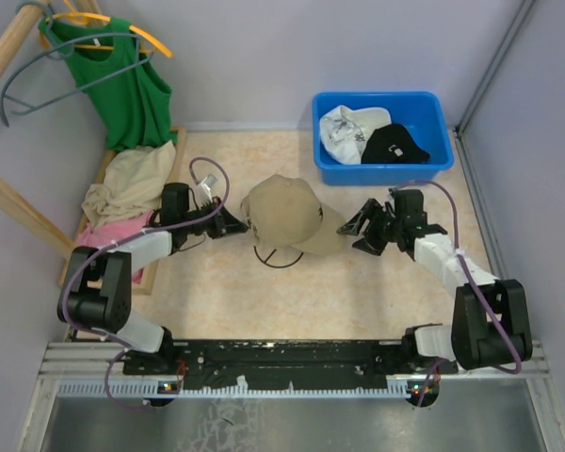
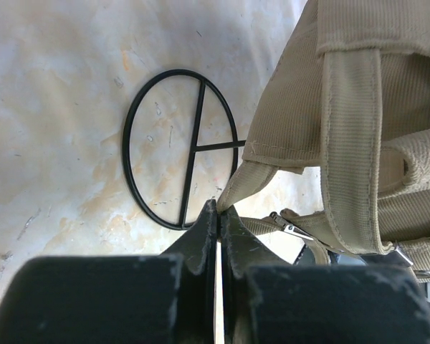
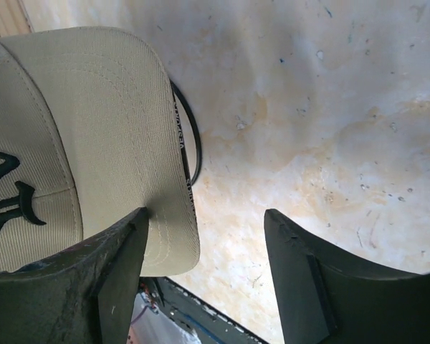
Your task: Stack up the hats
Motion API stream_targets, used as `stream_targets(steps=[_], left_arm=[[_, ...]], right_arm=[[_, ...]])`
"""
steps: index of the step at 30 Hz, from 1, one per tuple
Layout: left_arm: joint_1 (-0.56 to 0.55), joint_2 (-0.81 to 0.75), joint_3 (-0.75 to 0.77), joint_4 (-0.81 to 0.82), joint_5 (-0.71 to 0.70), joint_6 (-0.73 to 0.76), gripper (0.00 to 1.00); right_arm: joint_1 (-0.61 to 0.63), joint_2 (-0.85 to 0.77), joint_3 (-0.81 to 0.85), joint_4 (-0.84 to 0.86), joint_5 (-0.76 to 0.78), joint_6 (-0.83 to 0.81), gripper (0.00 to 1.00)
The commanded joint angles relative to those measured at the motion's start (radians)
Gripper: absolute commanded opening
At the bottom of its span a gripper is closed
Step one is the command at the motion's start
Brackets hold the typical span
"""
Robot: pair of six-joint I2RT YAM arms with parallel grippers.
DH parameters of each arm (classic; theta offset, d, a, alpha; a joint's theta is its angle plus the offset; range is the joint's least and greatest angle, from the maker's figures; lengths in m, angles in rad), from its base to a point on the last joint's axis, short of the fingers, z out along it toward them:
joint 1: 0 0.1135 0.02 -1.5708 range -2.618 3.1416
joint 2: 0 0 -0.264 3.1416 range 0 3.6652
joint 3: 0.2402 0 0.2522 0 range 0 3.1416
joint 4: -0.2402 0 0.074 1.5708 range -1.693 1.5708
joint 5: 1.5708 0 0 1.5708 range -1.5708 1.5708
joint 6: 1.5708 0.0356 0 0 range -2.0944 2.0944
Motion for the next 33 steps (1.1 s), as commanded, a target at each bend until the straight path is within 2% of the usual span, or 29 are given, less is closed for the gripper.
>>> stream_targets(steps=[1,6,10,16,28,33], left_arm=[[0.01,-0.038,-0.025,-0.03,-0.043,0.006,0.05],[0.014,-0.095,-0.025,-0.007,-0.049,-0.026,0.23],[0.019,-0.127,-0.022,-0.014,-0.048,-0.038,0.32],[0.029,-0.185,-0.045,-0.019,-0.053,-0.053,0.36],[0.049,-0.288,-0.047,-0.054,-0.042,-0.066,0.54],[0.055,-0.304,-0.018,-0.069,-0.036,-0.088,0.56]], right_arm=[[-0.018,-0.029,0.046,-0.04,0.032,-0.05,0.66],[-0.018,-0.038,0.065,-0.044,0.033,-0.062,0.67],[-0.018,-0.038,0.071,-0.036,0.029,-0.059,0.68],[-0.018,-0.031,0.073,-0.022,0.02,-0.051,0.69],[-0.018,-0.021,0.055,-0.001,0.004,-0.048,0.69],[-0.019,-0.015,0.056,-0.007,-0.001,-0.051,0.69]])
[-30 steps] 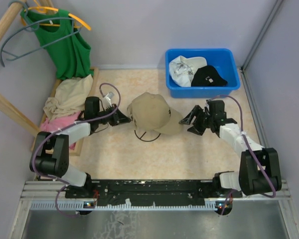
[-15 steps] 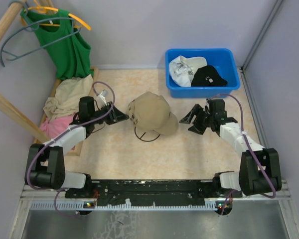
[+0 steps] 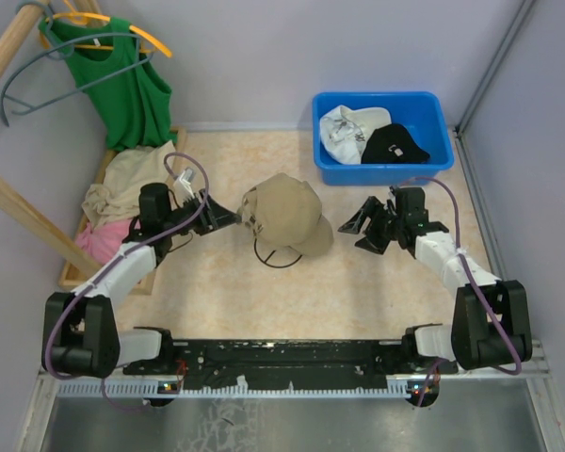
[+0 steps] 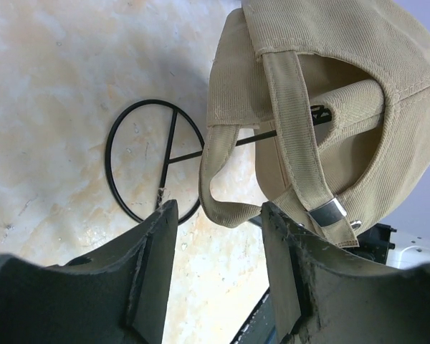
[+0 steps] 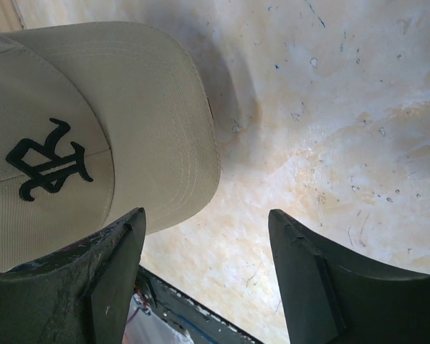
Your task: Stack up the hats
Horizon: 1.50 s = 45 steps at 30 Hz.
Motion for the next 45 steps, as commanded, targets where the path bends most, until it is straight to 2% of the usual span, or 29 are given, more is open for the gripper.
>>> stream_targets(steps=[1,15,36,40,43,45], left_arm=[[0.008,-0.028,0.035,-0.026,0.011,-0.018,0.56],[0.014,-0.029,0.122,-0.043,0.037,-0.049,0.6],[-0.047,0.079,0.175,0.059,0.037,-0.096,0.63],[-0.063,0.092,0.17,0.061,0.033,-0.091,0.56],[-0.072,0.101,0.159,0.061,0.032,-0.086,0.55],[-0.077,0.105,0.152,0.061,0.028,-0.084,0.48]], right_arm=[[-0.007,-0.008,0.03,0.035,-0.015,-0.01,0.69],[-0.006,0.005,0.041,0.023,-0.02,-0.019,0.69],[-0.006,0.003,0.018,0.033,-0.023,-0.01,0.69],[-0.006,0.008,0.017,0.035,-0.023,-0.009,0.69],[-0.006,0.013,0.016,0.038,-0.025,-0.009,0.69],[-0.007,0.015,0.016,0.039,-0.024,-0.008,0.69]])
